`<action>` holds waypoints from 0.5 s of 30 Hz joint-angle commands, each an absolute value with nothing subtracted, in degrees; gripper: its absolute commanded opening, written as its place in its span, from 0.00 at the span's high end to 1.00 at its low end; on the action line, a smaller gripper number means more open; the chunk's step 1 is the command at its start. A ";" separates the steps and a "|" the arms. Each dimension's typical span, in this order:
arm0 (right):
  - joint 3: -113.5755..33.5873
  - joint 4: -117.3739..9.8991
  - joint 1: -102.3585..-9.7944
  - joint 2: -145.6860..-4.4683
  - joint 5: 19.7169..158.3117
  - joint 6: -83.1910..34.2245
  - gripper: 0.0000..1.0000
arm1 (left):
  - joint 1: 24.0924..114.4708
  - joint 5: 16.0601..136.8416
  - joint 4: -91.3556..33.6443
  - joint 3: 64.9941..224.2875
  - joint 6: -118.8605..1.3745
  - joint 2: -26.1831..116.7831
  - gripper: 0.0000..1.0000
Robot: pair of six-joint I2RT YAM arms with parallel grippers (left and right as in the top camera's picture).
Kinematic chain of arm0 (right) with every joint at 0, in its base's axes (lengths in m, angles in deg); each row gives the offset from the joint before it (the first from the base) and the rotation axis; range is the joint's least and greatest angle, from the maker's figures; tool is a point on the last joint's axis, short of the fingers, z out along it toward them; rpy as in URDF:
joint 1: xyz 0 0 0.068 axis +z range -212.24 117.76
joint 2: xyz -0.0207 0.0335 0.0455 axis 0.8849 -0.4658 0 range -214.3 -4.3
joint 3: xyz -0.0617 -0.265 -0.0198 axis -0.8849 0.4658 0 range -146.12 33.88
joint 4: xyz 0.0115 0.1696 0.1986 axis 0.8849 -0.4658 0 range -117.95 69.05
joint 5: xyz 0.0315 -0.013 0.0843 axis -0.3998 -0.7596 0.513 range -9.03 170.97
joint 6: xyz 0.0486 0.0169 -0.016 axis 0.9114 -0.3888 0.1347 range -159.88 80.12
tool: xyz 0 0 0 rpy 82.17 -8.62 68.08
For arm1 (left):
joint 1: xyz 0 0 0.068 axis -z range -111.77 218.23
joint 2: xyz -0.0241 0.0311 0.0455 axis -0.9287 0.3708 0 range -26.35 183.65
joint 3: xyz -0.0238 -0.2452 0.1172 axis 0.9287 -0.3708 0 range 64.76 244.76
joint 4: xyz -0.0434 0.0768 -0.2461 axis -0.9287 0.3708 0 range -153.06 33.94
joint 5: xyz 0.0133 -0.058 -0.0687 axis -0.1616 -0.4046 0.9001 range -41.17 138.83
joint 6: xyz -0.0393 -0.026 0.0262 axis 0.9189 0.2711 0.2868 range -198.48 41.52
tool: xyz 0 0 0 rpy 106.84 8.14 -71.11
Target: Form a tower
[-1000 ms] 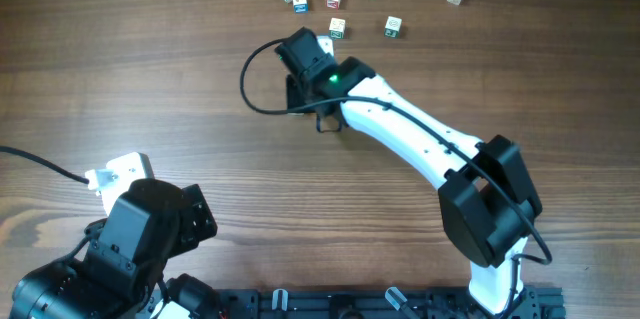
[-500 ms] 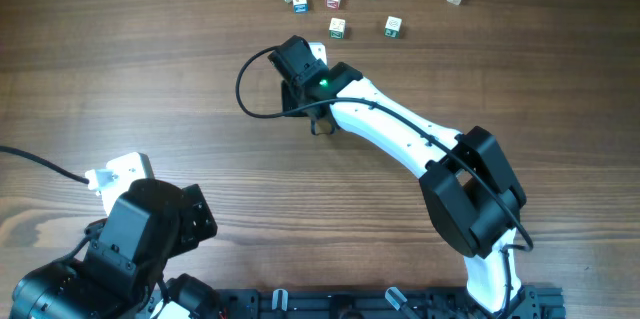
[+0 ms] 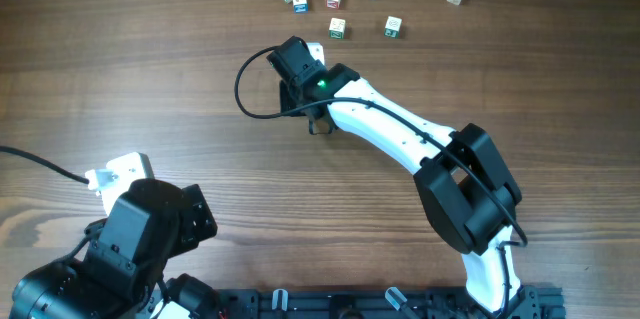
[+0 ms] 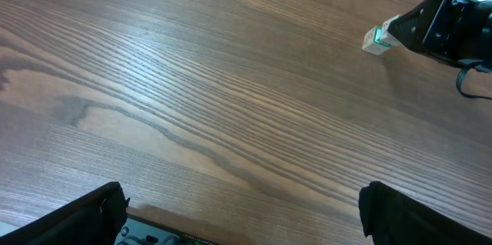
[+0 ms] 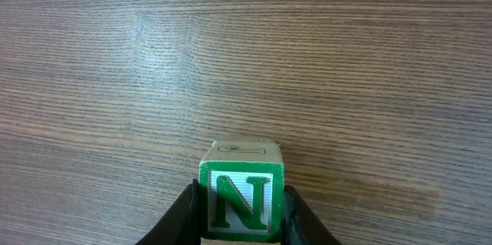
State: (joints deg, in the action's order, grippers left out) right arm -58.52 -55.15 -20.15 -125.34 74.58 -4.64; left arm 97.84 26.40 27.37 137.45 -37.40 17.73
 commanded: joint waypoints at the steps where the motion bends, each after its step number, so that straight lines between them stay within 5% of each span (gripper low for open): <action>1: -59.39 -54.82 -19.91 -126.71 75.23 -5.18 0.80 | 97.58 26.70 27.42 137.36 -36.63 17.68 0.00; 15: -59.37 -54.62 -19.46 -126.71 75.87 -5.21 0.73 | 97.58 26.70 27.42 137.36 -36.63 17.68 0.00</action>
State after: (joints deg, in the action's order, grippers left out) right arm -58.52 -54.73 -19.78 -125.40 75.45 -4.64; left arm 97.84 26.40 27.37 137.45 -37.40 17.73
